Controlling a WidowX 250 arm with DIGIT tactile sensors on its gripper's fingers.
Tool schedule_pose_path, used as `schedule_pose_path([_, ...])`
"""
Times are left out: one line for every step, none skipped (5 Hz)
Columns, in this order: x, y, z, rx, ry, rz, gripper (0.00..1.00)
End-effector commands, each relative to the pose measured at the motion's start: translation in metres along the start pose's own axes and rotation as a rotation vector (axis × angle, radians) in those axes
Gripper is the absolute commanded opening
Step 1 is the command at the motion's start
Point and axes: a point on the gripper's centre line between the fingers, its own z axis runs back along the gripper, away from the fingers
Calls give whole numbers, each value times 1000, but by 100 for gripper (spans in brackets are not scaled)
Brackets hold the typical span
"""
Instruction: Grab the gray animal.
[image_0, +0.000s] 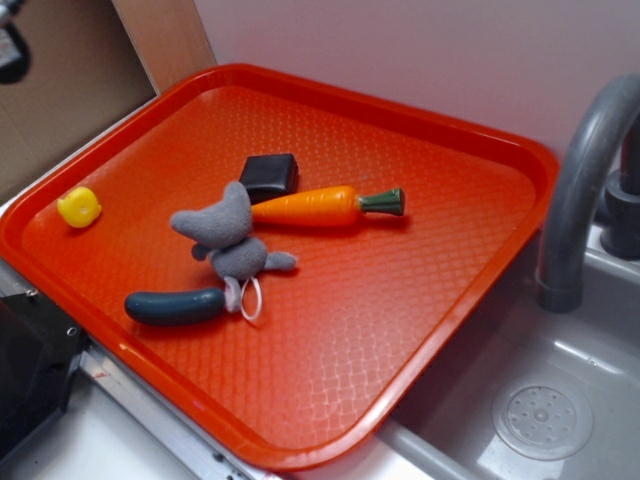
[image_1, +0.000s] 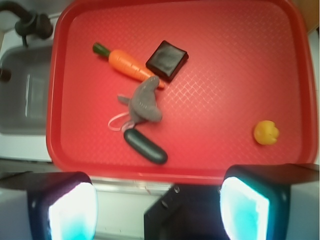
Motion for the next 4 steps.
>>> schedule_pose_path([37,4,-60,15,5,22,100])
schedule_pose_path([43,-6,-92,40,47,-2,100])
schedule_pose_path([46,-13,-119,74,105,-24,100])
schedule_pose_path([46,-18,-135,72,136,-38,100])
